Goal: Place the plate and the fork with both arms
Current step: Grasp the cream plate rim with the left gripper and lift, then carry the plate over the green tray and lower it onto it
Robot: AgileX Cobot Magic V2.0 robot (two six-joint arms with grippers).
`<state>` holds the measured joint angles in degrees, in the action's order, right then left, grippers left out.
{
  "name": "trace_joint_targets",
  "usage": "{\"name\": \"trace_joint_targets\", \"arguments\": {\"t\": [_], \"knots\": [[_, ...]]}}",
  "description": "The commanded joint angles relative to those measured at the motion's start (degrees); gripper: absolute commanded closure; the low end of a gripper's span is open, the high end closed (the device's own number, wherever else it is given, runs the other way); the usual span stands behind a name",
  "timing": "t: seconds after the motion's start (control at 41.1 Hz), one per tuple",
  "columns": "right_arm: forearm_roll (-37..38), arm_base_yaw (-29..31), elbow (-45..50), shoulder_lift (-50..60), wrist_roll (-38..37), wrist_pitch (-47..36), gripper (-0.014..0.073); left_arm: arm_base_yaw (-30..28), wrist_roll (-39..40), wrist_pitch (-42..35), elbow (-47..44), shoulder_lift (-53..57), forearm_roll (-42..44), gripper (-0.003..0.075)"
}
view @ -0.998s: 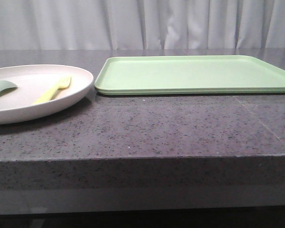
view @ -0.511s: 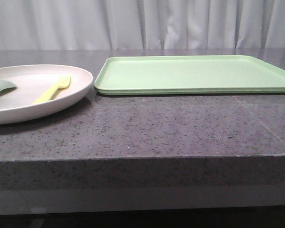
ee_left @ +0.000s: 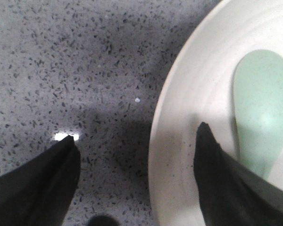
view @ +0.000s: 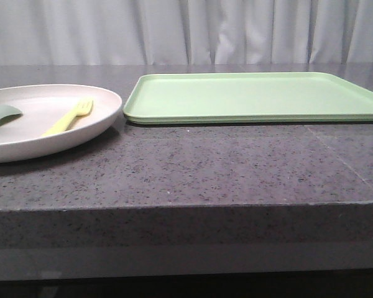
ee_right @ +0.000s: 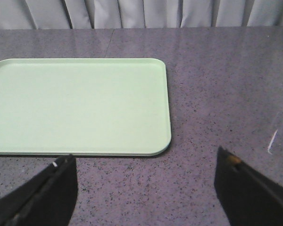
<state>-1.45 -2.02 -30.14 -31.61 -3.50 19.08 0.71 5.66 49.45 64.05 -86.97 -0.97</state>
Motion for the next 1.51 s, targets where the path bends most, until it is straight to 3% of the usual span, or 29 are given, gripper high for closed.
{"name": "trace_joint_targets", "arguments": {"t": [0.0,0.219,0.341,0.608,0.852,1.119,1.217,1.484], "knots": [[0.0,-0.1,-2.2,-0.3,0.3,-4.7,-0.0021,0.5,0.0,-2.2,1.8,1.0,-1.1,0.0247],[0.0,-0.1,-2.2,-0.3,0.3,-4.7,-0.0021,0.6,0.0,-2.4,1.8,1.0,-1.2,0.0273],[0.0,-0.1,-2.2,-0.3,0.3,-4.7,-0.0021,0.6,0.0,-2.4,1.8,1.0,-1.2,0.0394],[0.0,-0.1,-2.2,-0.3,0.3,-4.7,-0.0021,0.6,0.0,-2.4,1.8,1.0,-1.2,0.074],[0.0,-0.1,-2.2,-0.3,0.3,-4.4,-0.0021,-1.4,-2.6,-1.5,1.8,1.8,-4.7,0.0738],[0.0,-0.1,-2.2,-0.3,0.3,-4.3,-0.0021,-11.8,-18.2,-0.2,1.8,4.0,-28.3,0.0738],[0.0,-0.1,-2.2,-0.3,0.3,-4.2,-0.0021,-14.3,-20.7,0.4,1.8,4.3,-32.7,0.0738],[0.0,-0.1,-2.2,-0.3,0.3,-4.2,-0.0021,-13.7,-20.8,1.5,5.6,4.3,-36.6,0.0738]]}}
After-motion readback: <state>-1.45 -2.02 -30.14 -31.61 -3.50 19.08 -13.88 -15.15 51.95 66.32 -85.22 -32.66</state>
